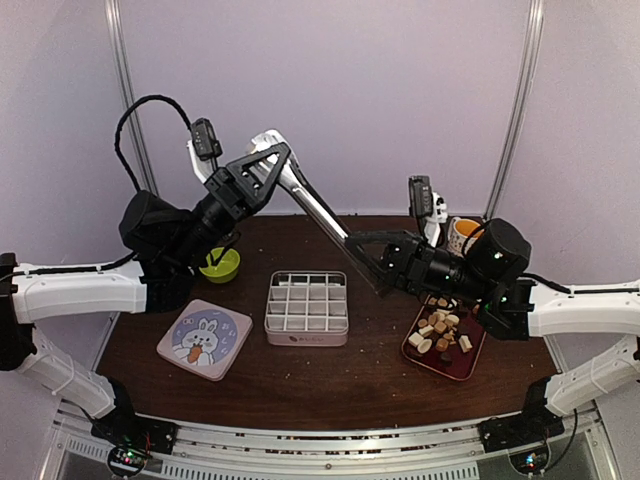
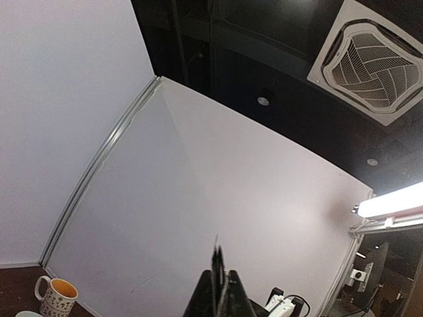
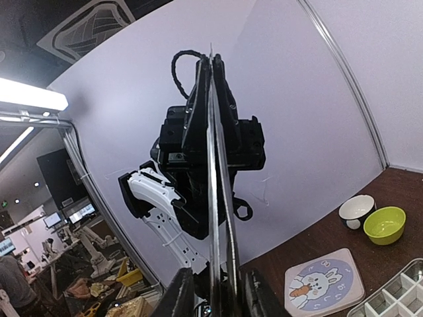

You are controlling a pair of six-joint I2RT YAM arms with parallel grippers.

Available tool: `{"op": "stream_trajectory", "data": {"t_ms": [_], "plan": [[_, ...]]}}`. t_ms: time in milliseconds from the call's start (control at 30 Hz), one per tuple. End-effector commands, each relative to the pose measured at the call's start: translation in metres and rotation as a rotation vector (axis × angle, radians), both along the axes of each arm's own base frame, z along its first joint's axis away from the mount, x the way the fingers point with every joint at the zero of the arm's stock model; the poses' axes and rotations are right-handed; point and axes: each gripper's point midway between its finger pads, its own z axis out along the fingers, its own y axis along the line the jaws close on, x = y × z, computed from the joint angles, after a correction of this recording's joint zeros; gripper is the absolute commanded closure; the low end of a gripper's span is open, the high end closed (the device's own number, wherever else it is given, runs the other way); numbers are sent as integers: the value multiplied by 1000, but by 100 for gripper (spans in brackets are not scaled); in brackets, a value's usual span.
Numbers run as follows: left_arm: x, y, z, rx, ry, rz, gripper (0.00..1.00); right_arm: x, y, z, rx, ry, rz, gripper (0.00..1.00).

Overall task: Pack the chocolate
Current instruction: Pass from the left arm to the right

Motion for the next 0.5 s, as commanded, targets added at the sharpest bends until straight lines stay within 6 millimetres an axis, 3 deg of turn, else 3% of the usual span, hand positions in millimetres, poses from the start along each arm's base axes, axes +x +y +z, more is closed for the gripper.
{"op": "stream_trajectory", "data": {"t_ms": [0,67,167,467], "plan": [[0,13,9,-37,-23,41,100,-3,3,2,-11,-14,12,65],[0,14,9,-40,-22,44,100,-1,6,-6,-51,-15,7,54],[0,15,10,-43,-22,44,100,1,10,-17,-113,-28,-4,50],[-2,15,13,-47,-25,33,100,5,15,-25,-195,-58,-21,65]]}}
